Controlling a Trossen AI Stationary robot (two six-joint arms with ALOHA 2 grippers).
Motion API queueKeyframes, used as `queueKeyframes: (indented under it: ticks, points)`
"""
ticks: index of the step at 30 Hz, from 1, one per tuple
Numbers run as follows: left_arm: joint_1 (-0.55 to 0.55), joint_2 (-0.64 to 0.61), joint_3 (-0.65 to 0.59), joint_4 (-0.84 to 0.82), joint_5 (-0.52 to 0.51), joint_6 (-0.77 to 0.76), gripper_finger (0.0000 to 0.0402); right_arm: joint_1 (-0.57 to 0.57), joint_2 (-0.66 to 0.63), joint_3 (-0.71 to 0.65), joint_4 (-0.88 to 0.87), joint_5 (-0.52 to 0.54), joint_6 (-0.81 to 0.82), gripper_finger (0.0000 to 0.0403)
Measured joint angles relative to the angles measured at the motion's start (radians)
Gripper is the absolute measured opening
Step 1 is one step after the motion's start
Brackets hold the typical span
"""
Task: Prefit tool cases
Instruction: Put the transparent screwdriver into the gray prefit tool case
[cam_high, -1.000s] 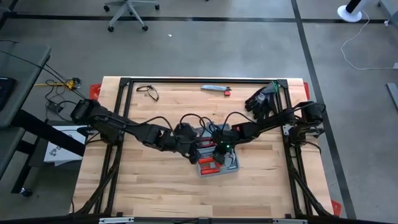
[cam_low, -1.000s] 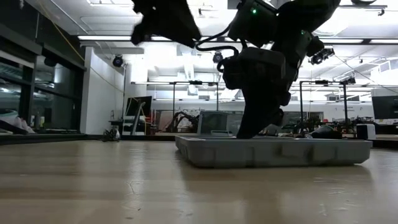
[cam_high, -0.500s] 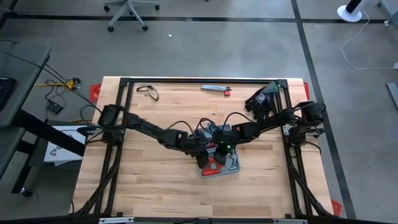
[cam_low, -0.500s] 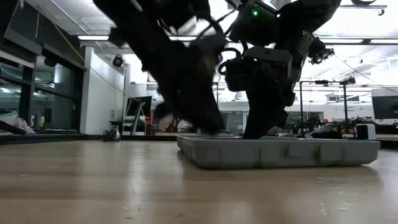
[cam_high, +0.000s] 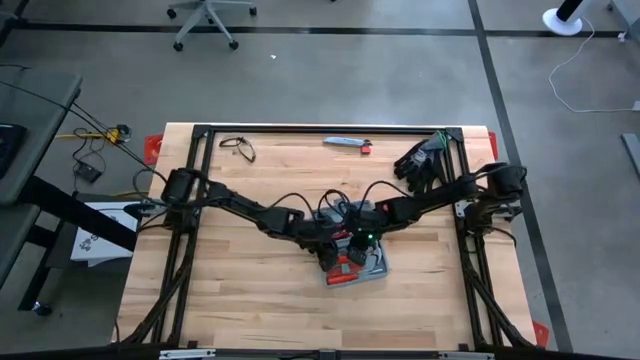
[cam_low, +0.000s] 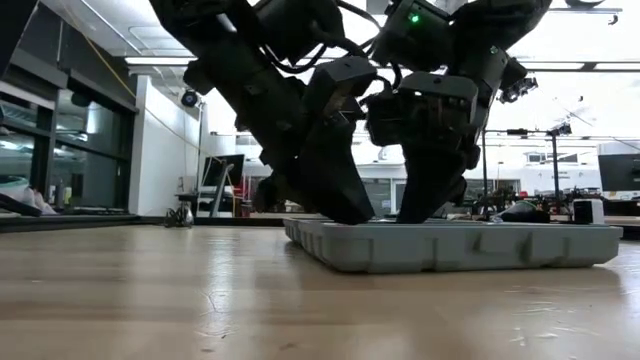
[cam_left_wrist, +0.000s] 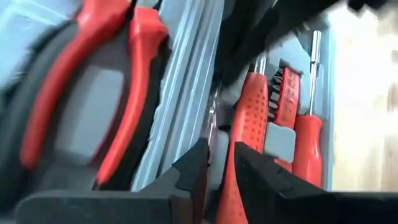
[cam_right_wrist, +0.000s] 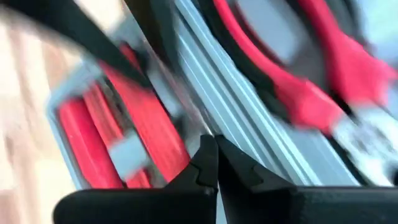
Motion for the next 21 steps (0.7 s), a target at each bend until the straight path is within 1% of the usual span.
queueKeyframes:
  ticks: [2, 4, 8, 10, 13, 18, 21]
  points:
    - [0.000, -0.045, -0.003, -0.012, -0.011, 0.011, 0.0074, 0.000, -0.054, -0.005, -0.034, 0.023, 0.001, 0.0000]
    - [-0.001, -0.099, 0.001, -0.018, -0.031, 0.020, 0.0074, -0.003, -0.109, 0.000, -0.030, 0.052, 0.008, 0.0000]
    - [-0.006, -0.204, 0.001, -0.077, -0.089, 0.055, 0.0074, -0.004, -0.217, 0.001, -0.089, 0.099, 0.008, 0.0000]
    - [-0.008, -0.263, 0.000, -0.096, -0.127, 0.073, 0.0074, -0.003, -0.277, 0.001, -0.113, 0.115, 0.010, 0.0000]
    - [-0.008, -0.348, 0.003, -0.121, -0.195, 0.101, 0.0074, -0.003, -0.359, 0.003, -0.160, 0.170, 0.023, 0.0000]
    - [-0.003, -0.450, 0.002, -0.152, -0.334, 0.173, 0.0074, -0.003, -0.469, 0.003, -0.248, 0.265, 0.027, 0.0000]
    - [0.010, -0.491, 0.003, -0.155, -0.396, 0.229, 0.0074, -0.003, -0.507, 0.003, -0.299, 0.292, 0.029, 0.0000]
